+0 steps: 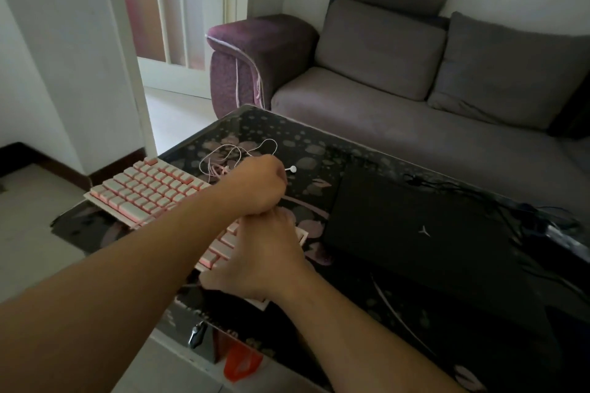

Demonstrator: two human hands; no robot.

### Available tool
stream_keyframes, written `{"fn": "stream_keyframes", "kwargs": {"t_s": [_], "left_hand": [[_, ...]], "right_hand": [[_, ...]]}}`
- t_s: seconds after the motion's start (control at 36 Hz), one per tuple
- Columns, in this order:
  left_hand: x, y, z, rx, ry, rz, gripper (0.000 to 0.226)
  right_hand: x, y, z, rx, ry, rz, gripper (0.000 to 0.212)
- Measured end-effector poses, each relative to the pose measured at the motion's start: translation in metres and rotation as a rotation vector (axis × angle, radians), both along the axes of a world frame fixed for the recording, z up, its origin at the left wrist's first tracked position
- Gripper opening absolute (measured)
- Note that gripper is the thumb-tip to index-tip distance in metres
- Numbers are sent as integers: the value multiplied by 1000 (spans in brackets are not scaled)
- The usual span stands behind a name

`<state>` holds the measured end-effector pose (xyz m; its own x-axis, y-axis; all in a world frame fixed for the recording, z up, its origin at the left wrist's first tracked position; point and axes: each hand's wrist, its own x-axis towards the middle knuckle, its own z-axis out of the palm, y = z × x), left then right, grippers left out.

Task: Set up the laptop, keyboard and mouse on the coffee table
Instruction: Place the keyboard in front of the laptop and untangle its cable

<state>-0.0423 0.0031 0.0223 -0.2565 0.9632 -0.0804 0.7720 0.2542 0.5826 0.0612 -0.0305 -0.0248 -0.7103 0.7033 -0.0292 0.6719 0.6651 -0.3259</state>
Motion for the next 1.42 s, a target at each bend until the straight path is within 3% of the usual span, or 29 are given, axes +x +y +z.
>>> {"fn": "stream_keyframes", "kwargs": {"t_s": [0.11, 0.25, 0.33, 0.39, 0.44, 0.53, 0.89, 1.17, 1.22, 1.36, 1.42], "left_hand": [[-5, -5, 15, 30, -47, -85, 23], [17, -18, 36, -6, -66, -307, 47], [37, -21, 41, -108, 130, -509, 106], [52, -23, 38, -154, 358, -621, 136], [69, -25, 34, -140, 575, -710, 149], [92, -26, 31, -122, 687, -767, 153], [191, -50, -1, -8, 681, -783, 139], [193, -39, -23, -150, 536, -781, 136], [192, -35, -24, -163, 444, -753, 126], [205, -23, -20, -96, 178, -602, 65], [211, -22, -20, -88, 100, -537, 54]], "right_hand": [[44, 13, 22, 47, 9, 25, 113], [119, 22, 48, 56, 10, 16, 125], [170, 18, 62, 24, -15, -56, 141], [202, 14, 67, 11, -11, -114, 147], [233, 8, 71, -8, -23, -166, 148], [274, -6, 73, -35, -45, -222, 147], [354, -20, 36, -129, -205, -271, 164], [349, -8, 22, -186, -286, -279, 157], [348, -8, 21, -179, -274, -281, 157], [348, -9, 20, -196, -267, -307, 159], [348, -10, 19, -197, -271, -308, 159]]}}
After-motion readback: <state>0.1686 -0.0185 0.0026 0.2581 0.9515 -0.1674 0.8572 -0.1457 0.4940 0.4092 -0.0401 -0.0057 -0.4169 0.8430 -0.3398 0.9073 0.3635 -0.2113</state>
